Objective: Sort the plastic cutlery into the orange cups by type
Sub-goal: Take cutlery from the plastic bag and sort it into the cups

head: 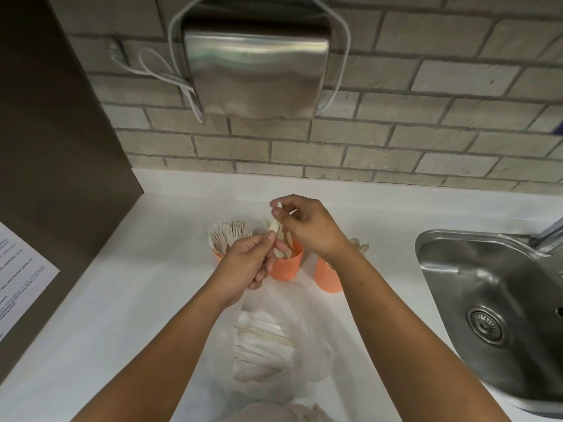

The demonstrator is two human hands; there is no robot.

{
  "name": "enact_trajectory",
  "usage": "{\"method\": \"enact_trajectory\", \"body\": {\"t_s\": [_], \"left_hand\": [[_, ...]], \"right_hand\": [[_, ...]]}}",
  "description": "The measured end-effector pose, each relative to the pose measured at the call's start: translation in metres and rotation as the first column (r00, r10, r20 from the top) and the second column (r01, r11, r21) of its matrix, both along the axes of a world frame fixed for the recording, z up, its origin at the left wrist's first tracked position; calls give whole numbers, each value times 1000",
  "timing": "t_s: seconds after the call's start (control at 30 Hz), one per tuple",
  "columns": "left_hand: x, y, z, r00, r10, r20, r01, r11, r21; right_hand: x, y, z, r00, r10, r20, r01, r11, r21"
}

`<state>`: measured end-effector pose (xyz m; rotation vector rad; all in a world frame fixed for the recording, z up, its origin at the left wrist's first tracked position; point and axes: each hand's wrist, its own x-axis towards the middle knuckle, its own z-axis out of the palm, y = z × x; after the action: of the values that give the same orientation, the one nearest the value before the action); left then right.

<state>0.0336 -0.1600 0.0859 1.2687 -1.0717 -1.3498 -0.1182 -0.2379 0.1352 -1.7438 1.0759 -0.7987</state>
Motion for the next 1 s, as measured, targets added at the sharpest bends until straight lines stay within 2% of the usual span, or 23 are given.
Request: {"method": "enact_trajectory", "body": {"t_s": [0.07,0.13,0.27,0.33,0.4,0.47,0.53,0.63,0.77,0.87,0.93,1.0], "left_hand": [[0,0,1,1000,13,15,-13,1000,2],[2,0,2,1000,23,11,-23,1000,-4],[6,0,0,996,87,-18,-87,996,-10],[8,-2,-2,979,197,51,-197,980,-17],[13,-5,-8,927,287,242,-265,957,-121],[20,-5,-16,830,274,486,-150,949,-278],[22,-8,-26,731,214,648,9,946,-323],[16,-14,-34,698,219,682,43,937,-345],[14,-24,-36,610,343,714,-2,902,-431],[15,-31,-37,551,412,725,-47,883,-466],[14,-35,-37,517,427,742,-17,872,-490],[12,-38,-36,506,407,761,34,871,-489]], "right_hand": [[0,0,1,996,34,80,-37,999,37],[1,-1,2,990,-7,141,4,1000,20],[-6,-10,13,941,-228,250,242,970,-29],[-16,-15,21,911,-316,265,362,920,-147],[-27,-22,23,903,-357,239,423,840,-340],[-35,-29,16,927,-347,144,372,795,-478],[-36,-33,0,958,-288,12,255,827,-502],[-29,-30,-30,949,-203,-243,78,894,-441],[-20,-24,-59,836,-69,-545,-124,943,-309],[-17,-22,-59,831,-66,-552,-140,936,-323],[-13,-23,-54,851,-59,-521,-150,925,-350],[-9,-25,-52,824,4,-566,-240,908,-343]]}}
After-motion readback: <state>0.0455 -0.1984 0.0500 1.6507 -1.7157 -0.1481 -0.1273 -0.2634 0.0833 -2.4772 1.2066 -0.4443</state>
